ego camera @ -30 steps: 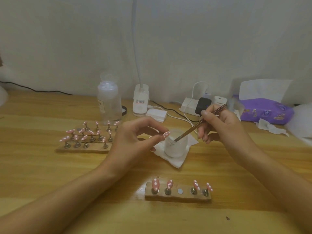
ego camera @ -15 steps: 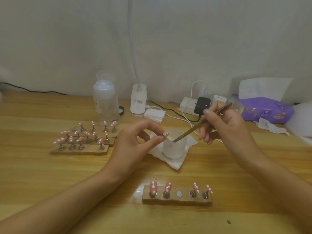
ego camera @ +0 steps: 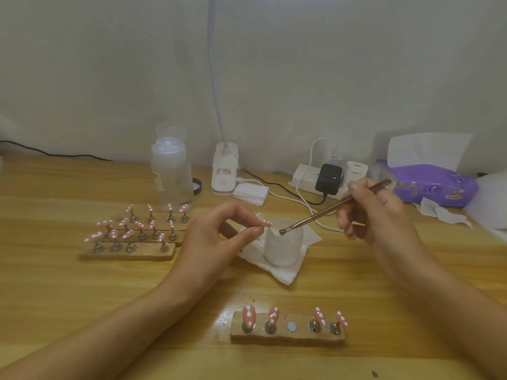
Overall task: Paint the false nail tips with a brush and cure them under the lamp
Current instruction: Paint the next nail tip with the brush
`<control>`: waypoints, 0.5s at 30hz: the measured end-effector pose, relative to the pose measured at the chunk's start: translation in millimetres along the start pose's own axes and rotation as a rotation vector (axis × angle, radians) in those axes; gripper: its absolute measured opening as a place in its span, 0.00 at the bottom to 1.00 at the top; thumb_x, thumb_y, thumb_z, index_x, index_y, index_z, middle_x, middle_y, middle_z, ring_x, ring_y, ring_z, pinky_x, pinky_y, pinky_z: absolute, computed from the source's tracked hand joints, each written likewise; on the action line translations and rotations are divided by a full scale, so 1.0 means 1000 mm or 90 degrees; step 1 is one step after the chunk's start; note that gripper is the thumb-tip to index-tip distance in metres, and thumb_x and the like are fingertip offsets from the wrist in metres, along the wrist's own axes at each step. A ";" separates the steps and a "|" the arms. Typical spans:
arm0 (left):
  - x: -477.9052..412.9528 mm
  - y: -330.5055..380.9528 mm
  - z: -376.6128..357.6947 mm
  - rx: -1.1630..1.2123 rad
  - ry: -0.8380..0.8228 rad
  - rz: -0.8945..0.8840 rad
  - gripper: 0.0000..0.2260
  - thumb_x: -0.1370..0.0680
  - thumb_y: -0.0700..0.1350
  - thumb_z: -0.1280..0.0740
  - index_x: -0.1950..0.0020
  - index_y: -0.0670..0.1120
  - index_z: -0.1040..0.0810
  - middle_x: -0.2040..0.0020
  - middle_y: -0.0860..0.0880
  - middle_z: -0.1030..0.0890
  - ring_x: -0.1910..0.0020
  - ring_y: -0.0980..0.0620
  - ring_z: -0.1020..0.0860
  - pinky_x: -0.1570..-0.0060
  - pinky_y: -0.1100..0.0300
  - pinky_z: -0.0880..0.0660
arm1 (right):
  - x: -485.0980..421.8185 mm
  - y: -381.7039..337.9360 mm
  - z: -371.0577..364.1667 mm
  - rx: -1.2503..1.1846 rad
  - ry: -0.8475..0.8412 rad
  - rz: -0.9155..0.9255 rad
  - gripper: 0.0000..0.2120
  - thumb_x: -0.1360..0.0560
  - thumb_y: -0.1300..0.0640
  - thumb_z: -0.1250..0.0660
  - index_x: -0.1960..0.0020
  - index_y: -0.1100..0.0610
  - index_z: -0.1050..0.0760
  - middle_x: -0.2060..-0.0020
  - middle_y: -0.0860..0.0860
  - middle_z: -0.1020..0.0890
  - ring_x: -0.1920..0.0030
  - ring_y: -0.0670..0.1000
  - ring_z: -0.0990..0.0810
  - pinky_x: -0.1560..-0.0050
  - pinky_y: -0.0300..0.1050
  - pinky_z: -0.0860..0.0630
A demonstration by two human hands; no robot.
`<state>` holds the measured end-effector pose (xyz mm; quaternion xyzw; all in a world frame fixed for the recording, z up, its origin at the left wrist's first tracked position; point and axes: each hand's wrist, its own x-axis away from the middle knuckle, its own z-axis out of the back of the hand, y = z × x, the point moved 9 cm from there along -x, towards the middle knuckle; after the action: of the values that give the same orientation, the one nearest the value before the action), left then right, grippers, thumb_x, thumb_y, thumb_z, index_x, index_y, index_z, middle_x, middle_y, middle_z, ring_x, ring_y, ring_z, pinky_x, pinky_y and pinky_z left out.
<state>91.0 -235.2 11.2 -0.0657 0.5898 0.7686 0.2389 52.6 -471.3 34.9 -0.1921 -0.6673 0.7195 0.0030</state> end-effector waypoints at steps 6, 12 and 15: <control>0.000 -0.001 -0.002 -0.023 -0.009 0.000 0.03 0.27 0.47 0.26 0.58 0.55 0.18 0.55 0.60 0.17 0.61 0.57 0.21 0.61 0.61 0.20 | 0.009 0.015 0.006 -0.081 0.046 -0.003 0.12 0.25 0.45 0.36 0.60 0.52 0.27 0.74 0.52 0.24 0.73 0.47 0.26 0.74 0.37 0.29; 0.001 -0.001 -0.004 -0.058 -0.012 -0.012 0.03 0.26 0.48 0.26 0.57 0.56 0.18 0.54 0.63 0.18 0.61 0.57 0.21 0.62 0.69 0.25 | 0.010 0.028 0.008 -0.153 0.071 -0.050 0.10 0.25 0.49 0.35 0.58 0.55 0.28 0.73 0.52 0.21 0.74 0.46 0.26 0.75 0.36 0.29; 0.001 0.001 -0.004 -0.059 -0.010 -0.015 0.03 0.26 0.48 0.26 0.57 0.56 0.18 0.54 0.63 0.18 0.62 0.58 0.22 0.63 0.69 0.26 | 0.009 0.028 0.008 -0.173 0.070 -0.055 0.09 0.22 0.52 0.37 0.57 0.56 0.29 0.73 0.51 0.20 0.75 0.45 0.27 0.75 0.35 0.30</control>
<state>89.4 -239.0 10.2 -0.0778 0.5507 0.7928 0.2492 49.0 -480.2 5.6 -0.2011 -0.7649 0.6103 0.0442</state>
